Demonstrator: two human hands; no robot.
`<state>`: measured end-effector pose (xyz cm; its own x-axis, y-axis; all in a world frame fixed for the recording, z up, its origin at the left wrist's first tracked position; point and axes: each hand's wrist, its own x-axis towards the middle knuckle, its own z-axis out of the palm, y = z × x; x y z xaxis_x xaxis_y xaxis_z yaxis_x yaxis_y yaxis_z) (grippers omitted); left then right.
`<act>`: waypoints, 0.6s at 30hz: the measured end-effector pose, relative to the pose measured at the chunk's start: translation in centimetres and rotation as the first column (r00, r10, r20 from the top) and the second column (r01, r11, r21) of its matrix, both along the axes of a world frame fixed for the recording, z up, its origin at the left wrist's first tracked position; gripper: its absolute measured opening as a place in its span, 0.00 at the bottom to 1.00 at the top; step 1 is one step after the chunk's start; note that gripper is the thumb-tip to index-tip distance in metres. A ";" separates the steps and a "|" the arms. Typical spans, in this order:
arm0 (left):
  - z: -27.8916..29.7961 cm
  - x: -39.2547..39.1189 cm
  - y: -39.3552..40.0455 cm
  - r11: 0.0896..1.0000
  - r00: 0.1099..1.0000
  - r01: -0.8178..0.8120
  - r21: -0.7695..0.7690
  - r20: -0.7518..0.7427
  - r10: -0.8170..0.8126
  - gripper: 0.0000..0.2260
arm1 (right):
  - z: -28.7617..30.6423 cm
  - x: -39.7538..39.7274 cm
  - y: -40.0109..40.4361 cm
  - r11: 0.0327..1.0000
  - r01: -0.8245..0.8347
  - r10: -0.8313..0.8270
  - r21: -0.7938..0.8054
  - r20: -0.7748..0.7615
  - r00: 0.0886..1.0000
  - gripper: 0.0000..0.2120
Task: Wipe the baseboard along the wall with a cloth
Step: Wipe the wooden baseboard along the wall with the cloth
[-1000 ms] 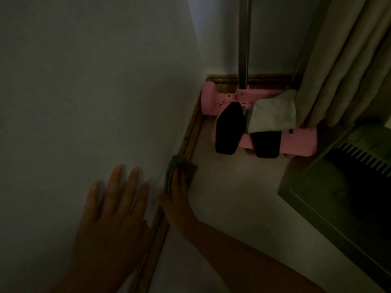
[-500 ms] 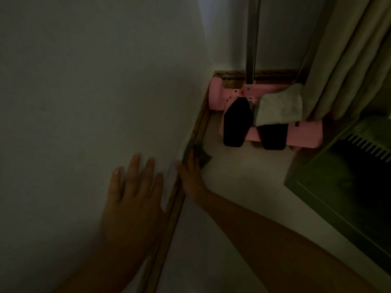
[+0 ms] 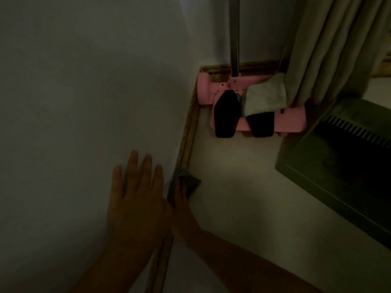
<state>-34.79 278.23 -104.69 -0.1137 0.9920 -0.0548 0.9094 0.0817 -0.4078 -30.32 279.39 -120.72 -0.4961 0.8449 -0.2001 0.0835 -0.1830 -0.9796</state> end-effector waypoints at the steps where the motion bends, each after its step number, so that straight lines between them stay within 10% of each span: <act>1: 0.2 0.1 0.0 1.000 1.000 -0.013 0.003 -0.011 0.013 0.29 | -0.2 -0.1 -0.4 0.999 0.003 -0.004 0.036 0.024 1.000 0.45; 5: -0.1 0.2 0.2 1.000 0.986 0.029 0.012 -0.162 -0.027 0.29 | -0.4 -0.4 0.6 1.000 -0.023 0.024 -0.008 0.080 0.997 0.43; 15: 0.6 0.7 0.2 0.996 0.972 -0.078 0.044 0.227 0.066 0.35 | 0.6 -1.2 1.2 0.990 0.074 -0.076 -0.124 -0.010 0.997 0.56; 18: 1.0 0.8 0.3 0.997 0.970 -0.073 0.017 0.235 0.067 0.33 | -2.5 -2.2 -1.2 0.985 0.099 -0.088 -0.144 0.080 0.993 0.38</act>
